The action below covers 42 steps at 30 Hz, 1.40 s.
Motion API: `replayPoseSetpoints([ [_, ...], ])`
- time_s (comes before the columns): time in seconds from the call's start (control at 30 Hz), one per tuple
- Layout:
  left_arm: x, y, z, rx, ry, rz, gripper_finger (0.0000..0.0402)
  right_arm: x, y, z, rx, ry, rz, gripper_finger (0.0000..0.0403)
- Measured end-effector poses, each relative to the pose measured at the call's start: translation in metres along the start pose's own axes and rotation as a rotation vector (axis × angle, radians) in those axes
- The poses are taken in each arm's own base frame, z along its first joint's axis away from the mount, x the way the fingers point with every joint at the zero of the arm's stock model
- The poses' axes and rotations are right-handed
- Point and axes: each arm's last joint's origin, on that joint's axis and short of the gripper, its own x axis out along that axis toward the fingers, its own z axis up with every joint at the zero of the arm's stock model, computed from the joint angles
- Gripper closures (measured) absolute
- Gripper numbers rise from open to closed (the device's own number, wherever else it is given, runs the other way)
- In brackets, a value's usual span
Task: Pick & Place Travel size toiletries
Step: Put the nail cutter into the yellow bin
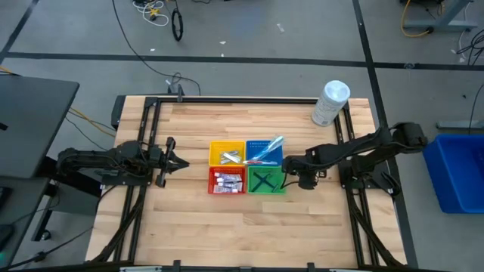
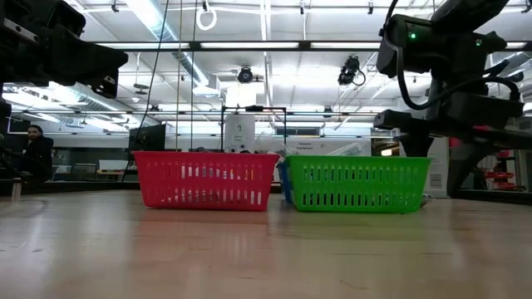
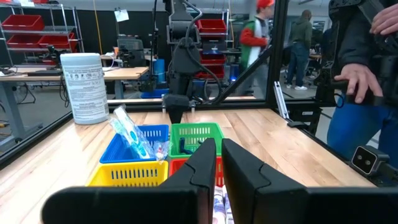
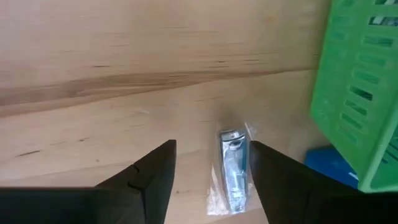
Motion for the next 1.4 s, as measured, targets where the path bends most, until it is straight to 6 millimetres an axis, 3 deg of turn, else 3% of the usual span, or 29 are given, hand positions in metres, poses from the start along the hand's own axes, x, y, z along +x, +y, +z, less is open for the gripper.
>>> replayPoseSetpoints([
  [0.67,0.0,0.0,0.0,0.0,0.0,0.0,0.037,0.016,-0.007,-0.006,-0.054,0.024,0.008,0.0164],
  [1.4,0.0,0.0,0.0,0.0,0.0,0.0,0.0369,0.019,-0.009,-0.006,-0.065,0.049,0.006,0.0287],
])
